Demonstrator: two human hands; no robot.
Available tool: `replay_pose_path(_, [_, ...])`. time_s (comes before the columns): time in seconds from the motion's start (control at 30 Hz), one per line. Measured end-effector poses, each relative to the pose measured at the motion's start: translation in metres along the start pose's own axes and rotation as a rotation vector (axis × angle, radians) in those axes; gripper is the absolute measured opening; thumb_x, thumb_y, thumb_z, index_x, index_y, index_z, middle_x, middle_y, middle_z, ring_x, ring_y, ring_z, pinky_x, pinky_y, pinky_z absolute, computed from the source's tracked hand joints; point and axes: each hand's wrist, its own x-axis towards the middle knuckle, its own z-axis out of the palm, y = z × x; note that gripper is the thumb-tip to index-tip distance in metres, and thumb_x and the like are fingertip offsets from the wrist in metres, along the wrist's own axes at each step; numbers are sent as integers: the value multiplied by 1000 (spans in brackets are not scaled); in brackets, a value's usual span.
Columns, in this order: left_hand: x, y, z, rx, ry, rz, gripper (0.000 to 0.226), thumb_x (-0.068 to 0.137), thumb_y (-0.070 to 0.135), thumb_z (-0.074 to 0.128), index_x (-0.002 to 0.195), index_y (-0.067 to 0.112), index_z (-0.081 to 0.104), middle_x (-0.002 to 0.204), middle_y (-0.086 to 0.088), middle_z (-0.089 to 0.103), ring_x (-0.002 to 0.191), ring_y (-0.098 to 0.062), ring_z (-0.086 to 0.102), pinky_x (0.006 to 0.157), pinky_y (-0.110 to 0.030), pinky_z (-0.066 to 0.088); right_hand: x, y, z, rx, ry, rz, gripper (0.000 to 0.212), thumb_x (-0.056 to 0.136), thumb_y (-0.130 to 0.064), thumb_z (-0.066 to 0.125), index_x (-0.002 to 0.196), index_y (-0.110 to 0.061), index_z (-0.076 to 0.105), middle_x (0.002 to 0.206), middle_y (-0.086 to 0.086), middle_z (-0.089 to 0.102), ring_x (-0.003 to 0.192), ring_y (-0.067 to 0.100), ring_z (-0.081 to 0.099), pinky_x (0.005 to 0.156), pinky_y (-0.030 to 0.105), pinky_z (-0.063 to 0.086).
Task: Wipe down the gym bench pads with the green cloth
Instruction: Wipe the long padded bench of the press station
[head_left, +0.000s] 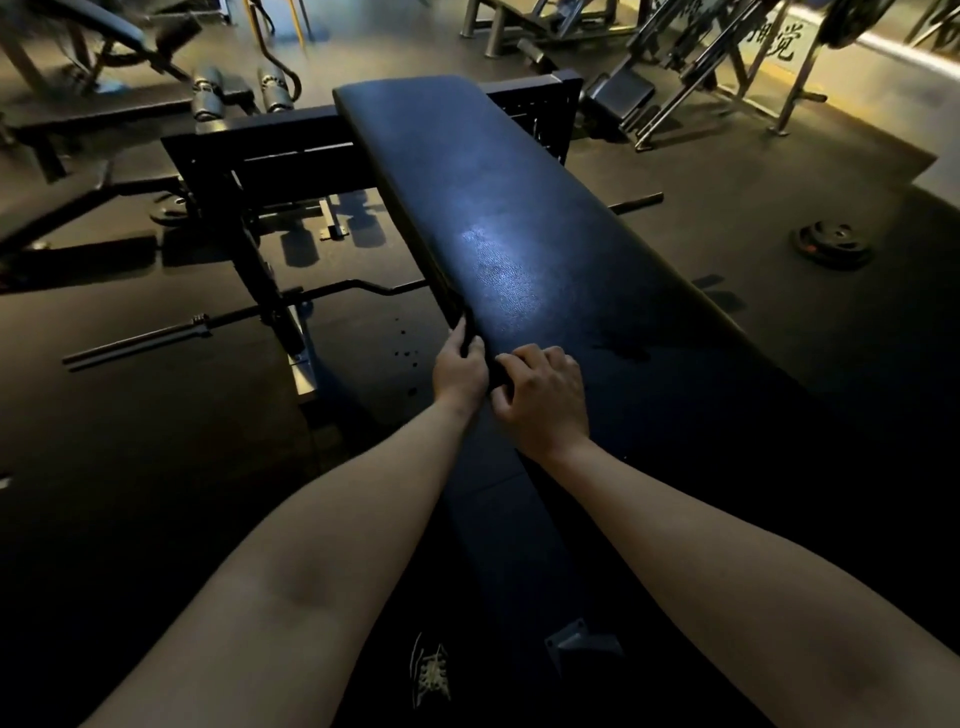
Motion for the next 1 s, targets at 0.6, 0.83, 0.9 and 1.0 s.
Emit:
replay_pose_path(0.6, [-119,-8,16,-64,43,-34,39,97,0,54,134,10,64,135,-6,63,129,-14,55,109,-18,36,-41,14,-25,111,-90,-13,25,88,-19,48,104,-20,67,110,-1,69,114,20,59,117,46,17])
replay_pose_path(0.83, [-153,-13,7,-168,17,-50,31,82,30,58,107,41,74,116,-4,73,112,-26,67,103,-53,50,-66,26,-42,292,-57,-70,26,90,-26,54,112,-18,66,117,7,68,124,23,53,116,43,25])
replay_pose_path(0.9, [-152,2,4,-241,64,-22,31,94,19,56,121,21,68,120,-11,70,115,-30,64,106,-52,47,-65,23,-46,487,-97,-124,38,92,-22,55,129,-18,59,120,9,65,118,24,56,105,41,41])
replay_pose_path(1.0, [-143,26,2,-383,62,-55,31,104,9,45,131,6,58,124,-21,65,118,-35,61,107,-48,47,-55,15,-52,772,-216,-168,56,89,-13,56,144,-22,46,129,8,56,119,18,57,101,30,46])
